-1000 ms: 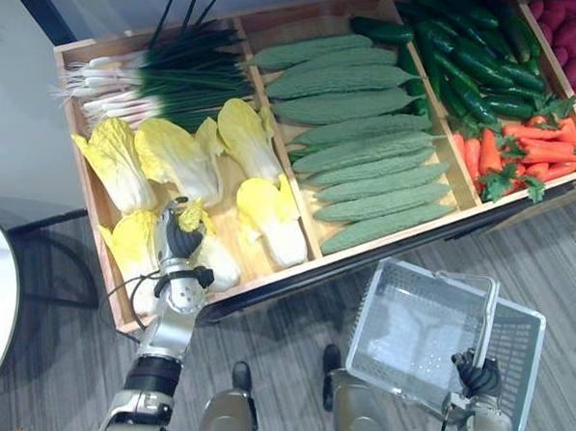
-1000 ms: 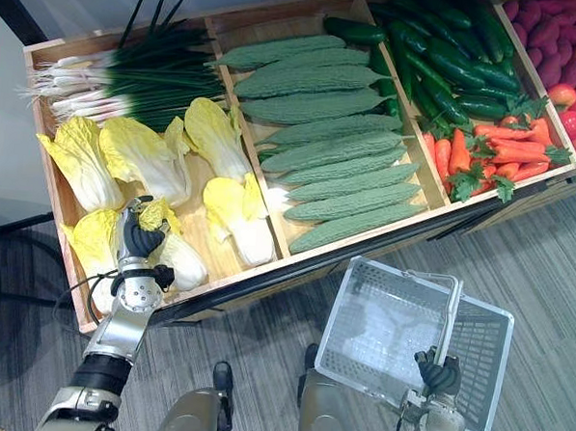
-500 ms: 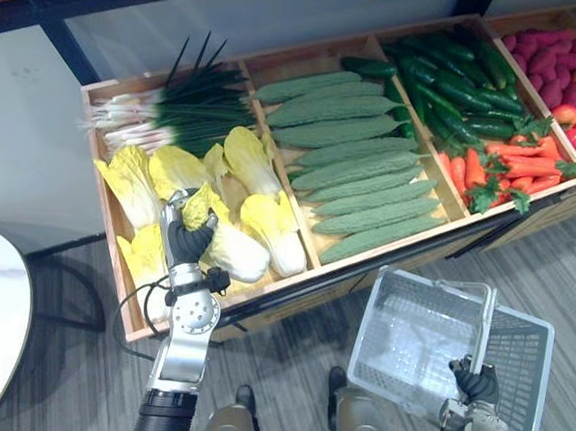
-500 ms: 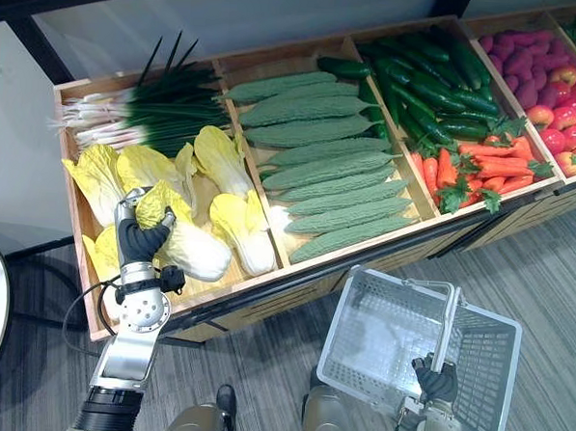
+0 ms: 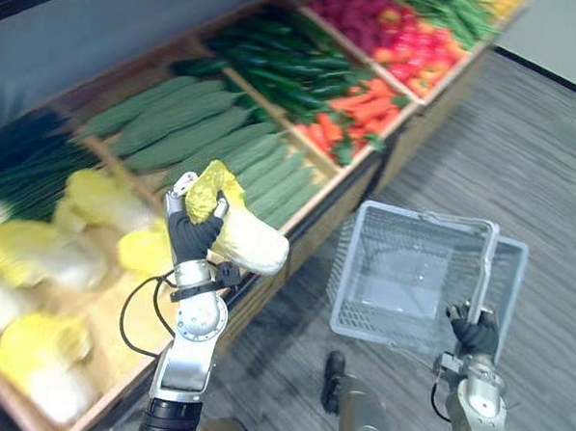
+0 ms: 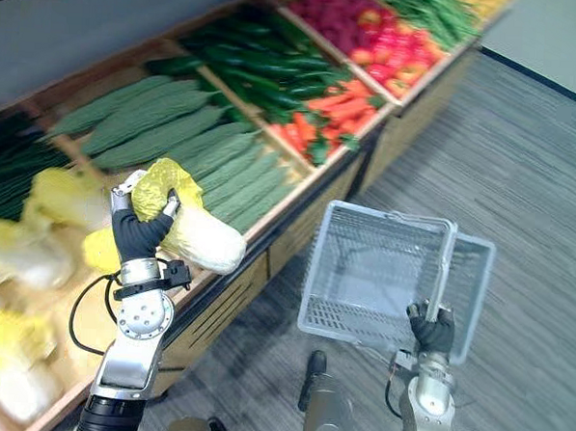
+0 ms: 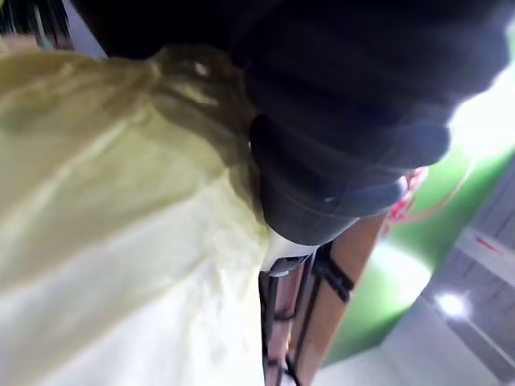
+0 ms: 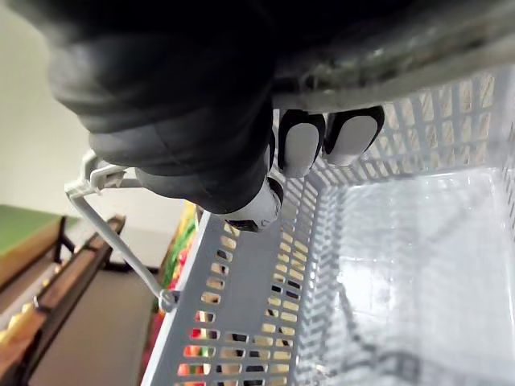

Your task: Pick vegetable in the basket

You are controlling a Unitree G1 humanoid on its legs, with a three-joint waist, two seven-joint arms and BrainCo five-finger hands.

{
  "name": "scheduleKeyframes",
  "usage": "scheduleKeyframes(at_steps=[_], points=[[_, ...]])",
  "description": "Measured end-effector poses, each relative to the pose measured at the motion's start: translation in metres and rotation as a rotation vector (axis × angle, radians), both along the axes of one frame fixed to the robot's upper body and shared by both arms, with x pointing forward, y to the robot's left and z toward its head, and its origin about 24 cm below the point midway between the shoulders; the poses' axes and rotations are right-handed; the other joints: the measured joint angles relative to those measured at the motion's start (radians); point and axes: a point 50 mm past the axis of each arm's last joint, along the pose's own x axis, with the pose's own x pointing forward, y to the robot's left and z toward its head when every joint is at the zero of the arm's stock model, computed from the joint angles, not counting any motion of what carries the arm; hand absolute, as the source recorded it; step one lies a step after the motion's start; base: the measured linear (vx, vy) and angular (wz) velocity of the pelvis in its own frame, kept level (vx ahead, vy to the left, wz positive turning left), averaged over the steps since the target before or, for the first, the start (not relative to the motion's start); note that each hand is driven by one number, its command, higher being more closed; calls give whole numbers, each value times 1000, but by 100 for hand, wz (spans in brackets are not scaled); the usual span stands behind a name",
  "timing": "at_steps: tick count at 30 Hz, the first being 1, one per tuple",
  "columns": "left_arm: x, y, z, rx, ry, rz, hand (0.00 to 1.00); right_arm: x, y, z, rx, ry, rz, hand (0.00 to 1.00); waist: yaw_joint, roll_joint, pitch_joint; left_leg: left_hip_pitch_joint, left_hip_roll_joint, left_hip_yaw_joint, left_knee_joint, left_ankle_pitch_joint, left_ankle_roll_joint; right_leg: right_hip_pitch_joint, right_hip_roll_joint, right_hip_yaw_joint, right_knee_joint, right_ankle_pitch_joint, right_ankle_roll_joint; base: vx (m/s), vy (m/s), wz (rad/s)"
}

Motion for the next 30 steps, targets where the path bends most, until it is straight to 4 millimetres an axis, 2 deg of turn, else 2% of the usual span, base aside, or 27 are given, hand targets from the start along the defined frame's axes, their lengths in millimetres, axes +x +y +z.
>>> scheduleKeyframes(at_steps=[1,2,4,5,6,8,9,10,11,12,13,14,15,16,17,21,24,30], points=[[1,-5,-4,4,20,-24,100,4,0,2,-11,-2,17,100,-10,10,-4,6,16,5,23,4,2,0,18,18,2,-6,-6,230,-161,-135],[2,-15,-11,11,54,-78,100,7,1,4,-28,-7,42,100,-20,20,-9,10,52,10,98,22,15,5,56,60,4,-15,-13,259,-140,-138],[3,-25,-21,-4,107,-148,100,10,3,6,-45,-10,67,100,-33,20,-8,-2,112,-18,288,114,119,48,99,129,-17,-24,-23,292,-118,-132],[4,-32,-29,-4,145,-186,100,10,3,6,-49,-7,75,100,-35,22,-6,-35,130,-108,411,142,137,101,117,173,-52,-25,-26,240,-64,-94],[3,-36,-31,-12,160,-212,100,10,3,6,-50,-6,81,100,-35,22,-7,-62,118,-164,460,113,120,122,124,198,-68,-25,-26,271,-32,-108],[-1,-51,-35,-24,184,-291,100,12,10,6,-24,-8,119,100,-26,22,-6,-190,3,-406,504,6,90,192,139,293,-115,-33,-37,264,72,-115],[-1,-52,-37,-22,191,-302,100,13,13,6,-20,-8,133,100,-19,22,-6,-210,-28,-457,482,-14,82,209,141,317,-125,-33,-37,216,125,-128],[-2,-55,-41,-17,207,-315,100,14,18,4,-8,-6,161,100,-8,22,-6,-241,-96,-550,415,-33,61,235,144,364,-134,-33,-37,141,133,-126],[-2,-58,-43,-13,217,-327,100,15,24,3,2,-1,198,100,-2,22,-5,-275,-156,-631,326,-33,56,253,147,407,-144,-31,-33,124,142,-120],[-3,-59,-43,-13,218,-331,100,15,26,3,8,-1,211,100,-1,23,-5,-289,-182,-670,275,-31,52,256,150,428,-147,-27,-27,97,163,-115],[-3,-61,-43,-14,218,-339,100,17,30,3,15,-3,227,100,4,41,-14,-298,-211,-725,166,-11,32,257,162,466,-152,-22,-5,72,192,-115],[-3,-64,-44,-17,224,-351,100,16,31,3,19,-2,234,100,3,56,-24,-297,-210,-751,72,34,13,257,190,500,-162,-21,13,72,213,-124],[-3,-66,-45,-9,229,-368,100,16,32,2,35,2,243,100,-1,79,-36,-292,-203,-752,42,80,53,259,208,528,-166,-24,24,123,244,-95],[-2,-67,-47,2,238,-376,100,16,33,1,50,6,248,100,-2,73,-35,-277,-201,-733,32,81,53,269,204,548,-166,-26,32,155,227,-74],[2,-71,-50,29,249,-396,100,14,36,2,90,-6,269,100,-20,48,-39,-243,-229,-694,-44,102,71,265,176,580,-178,-20,57,155,205,-49],[11,-84,-45,76,236,-444,100,15,44,8,156,-38,338,100,-34,39,-38,-227,-266,-645,-138,144,103,251,138,628,-240,9,91,88,157,-28],[16,-91,-42,139,221,-472,100,15,59,9,211,-42,428,100,-34,37,-38,-219,-276,-619,-157,148,106,261,125,656,-289,31,101,93,106,-22],[23,-101,-51,306,257,-484,100,13,86,7,272,-34,570,100,-34,32,-39,-201,-285,-617,-200,150,109,271,116,658,-317,36,101,53,37,-2]])
